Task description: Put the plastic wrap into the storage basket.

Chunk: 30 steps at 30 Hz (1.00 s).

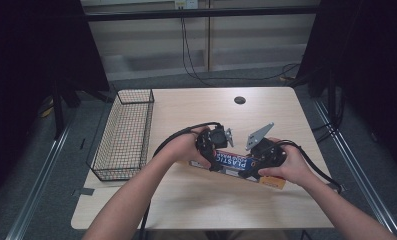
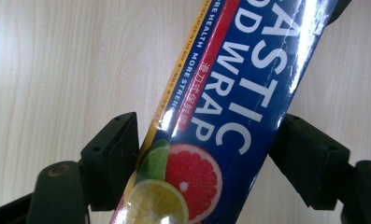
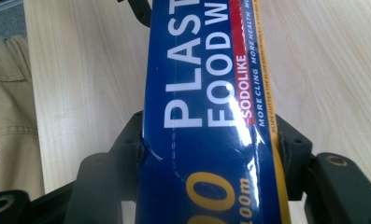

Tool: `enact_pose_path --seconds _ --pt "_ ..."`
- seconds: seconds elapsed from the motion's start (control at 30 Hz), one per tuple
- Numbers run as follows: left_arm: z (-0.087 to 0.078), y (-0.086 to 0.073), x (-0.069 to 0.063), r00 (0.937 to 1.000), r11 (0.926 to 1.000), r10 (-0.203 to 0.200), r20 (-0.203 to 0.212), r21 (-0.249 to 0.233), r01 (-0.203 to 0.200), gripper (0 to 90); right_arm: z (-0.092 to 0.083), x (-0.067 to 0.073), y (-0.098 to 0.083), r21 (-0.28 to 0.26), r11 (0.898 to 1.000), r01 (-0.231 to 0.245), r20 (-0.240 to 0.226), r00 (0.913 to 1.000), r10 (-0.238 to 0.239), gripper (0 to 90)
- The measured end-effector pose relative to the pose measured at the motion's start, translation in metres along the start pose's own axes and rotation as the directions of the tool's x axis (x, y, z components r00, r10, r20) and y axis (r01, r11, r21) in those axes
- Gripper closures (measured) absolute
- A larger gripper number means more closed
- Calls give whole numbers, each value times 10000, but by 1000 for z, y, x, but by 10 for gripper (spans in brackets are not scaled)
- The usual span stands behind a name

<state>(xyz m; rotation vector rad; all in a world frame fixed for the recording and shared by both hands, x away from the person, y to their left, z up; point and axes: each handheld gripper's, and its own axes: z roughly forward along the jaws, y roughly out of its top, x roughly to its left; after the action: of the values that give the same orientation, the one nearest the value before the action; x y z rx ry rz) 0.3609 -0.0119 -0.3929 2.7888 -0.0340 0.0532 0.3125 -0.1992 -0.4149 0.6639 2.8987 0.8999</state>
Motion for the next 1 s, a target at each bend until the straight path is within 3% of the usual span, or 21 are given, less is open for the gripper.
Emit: enact_pose_path --seconds 0.17,0.2,0.37,0.5,0.63,0.67,0.73,0.87,1.0 --pt "2 3 -1 9999 9998 123 119 147 -124 275 -1 1 -1 16 9998 206 68 9998 -206 420" --pt "2 3 -1 9994 9992 321 148 253 -325 276 -1 2 -1 74 9998 166 62 9998 -166 420" --pt "4 3 -1 9992 9995 247 321 167 -252 283 -1 2 -1 85 9996 276 18 9996 -276 421" --pt "6 5 1 9980 9976 463 426 486 -483 282 -2 2 -1 57 9991 430 59 9991 -431 423" --pt "9 4 -1 9984 9985 260 493 473 -283 297 -1 4 -1 204 9983 545 87 9985 -546 422" --pt "8 5 -1 9975 9970 463 532 598 -495 301 -1 3 0 189 9976 673 87 9977 -675 422" --pt "8 5 -1 9972 9953 481 569 807 -526 305 0 4 0 158 9966 811 160 9966 -813 422" --pt "8 6 -2 9972 9946 509 555 880 -556 309 0 4 1 75 9959 903 139 9958 -904 422" --pt "10 6 -5 9956 9922 834 434 891 -870 327 0 6 1 98 9954 953 126 9954 -954 422"
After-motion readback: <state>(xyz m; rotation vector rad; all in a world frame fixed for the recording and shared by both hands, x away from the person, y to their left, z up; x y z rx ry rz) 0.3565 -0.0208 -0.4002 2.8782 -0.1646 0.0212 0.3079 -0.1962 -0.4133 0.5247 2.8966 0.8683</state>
